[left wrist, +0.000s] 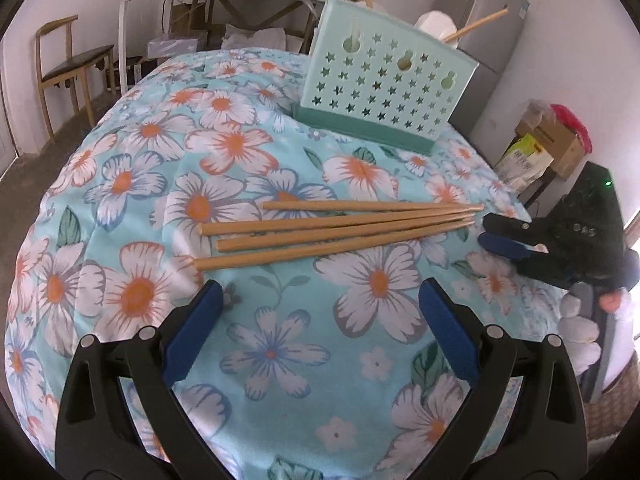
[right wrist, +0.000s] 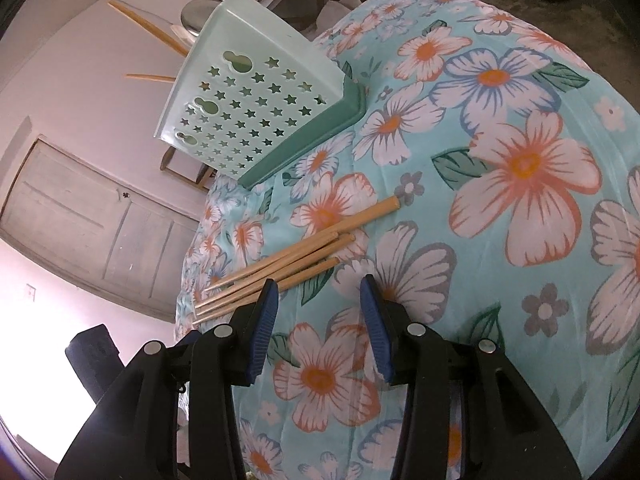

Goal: Organize utensils

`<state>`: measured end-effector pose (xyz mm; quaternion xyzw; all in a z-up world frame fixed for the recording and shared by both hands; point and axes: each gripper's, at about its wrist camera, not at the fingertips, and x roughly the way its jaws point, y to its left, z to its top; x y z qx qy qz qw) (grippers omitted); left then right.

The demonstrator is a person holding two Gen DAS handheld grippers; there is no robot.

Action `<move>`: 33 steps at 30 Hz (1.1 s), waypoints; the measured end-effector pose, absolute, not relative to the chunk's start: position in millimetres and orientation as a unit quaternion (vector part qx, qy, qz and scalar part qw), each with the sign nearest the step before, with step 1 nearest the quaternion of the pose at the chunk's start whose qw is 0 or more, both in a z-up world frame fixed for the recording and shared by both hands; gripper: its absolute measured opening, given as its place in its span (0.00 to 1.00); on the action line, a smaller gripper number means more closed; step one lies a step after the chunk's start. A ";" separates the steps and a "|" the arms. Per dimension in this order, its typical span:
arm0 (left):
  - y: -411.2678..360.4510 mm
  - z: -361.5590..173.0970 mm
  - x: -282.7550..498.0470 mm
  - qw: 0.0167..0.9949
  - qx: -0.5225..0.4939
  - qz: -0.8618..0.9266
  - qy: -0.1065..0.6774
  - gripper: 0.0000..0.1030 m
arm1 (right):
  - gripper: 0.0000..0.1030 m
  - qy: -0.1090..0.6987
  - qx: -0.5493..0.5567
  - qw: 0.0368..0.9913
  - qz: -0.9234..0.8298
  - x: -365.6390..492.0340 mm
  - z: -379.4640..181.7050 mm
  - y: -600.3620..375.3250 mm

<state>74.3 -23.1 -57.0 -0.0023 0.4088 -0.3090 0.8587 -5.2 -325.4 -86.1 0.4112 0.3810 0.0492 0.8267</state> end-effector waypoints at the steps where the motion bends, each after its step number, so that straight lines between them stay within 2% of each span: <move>1: -22.3 -54.6 72.3 0.860 0.001 -0.311 0.404 0.92 | 0.41 0.380 0.411 0.827 0.049 -4.9 -86.3 -325.4; 6: -36.5 -38.9 58.0 0.872 0.069 -0.332 0.353 0.90 | 0.41 0.380 0.411 0.827 0.050 -5.5 -86.2 -325.9; 8: -47.3 -33.8 52.6 0.872 0.111 -0.341 0.332 0.72 | 0.41 0.380 0.413 0.826 0.051 -5.6 -86.2 -325.5; 9: -54.9 -32.7 50.7 0.870 0.138 -0.344 0.325 0.69 | 0.41 0.379 0.414 0.826 0.051 -6.0 -86.0 -325.8; 11: -68.2 -32.4 48.1 0.866 0.181 -0.349 0.310 0.54 | 0.41 0.378 0.419 0.824 0.054 -7.5 -85.5 -327.0; 14: -90.8 -34.6 41.5 0.851 0.248 -0.369 0.282 0.43 | 0.41 0.370 0.440 0.816 0.064 -11.6 -86.7 -332.5; 23: -147.6 -74.5 15.4 0.775 0.468 -0.386 0.179 0.23 | 0.41 0.346 0.491 0.795 0.087 -20.8 -93.4 -349.5; 33: -164.5 -85.2 17.3 0.738 0.529 -0.394 0.145 0.11 | 0.39 0.337 0.502 0.790 0.098 -24.3 -97.2 -354.4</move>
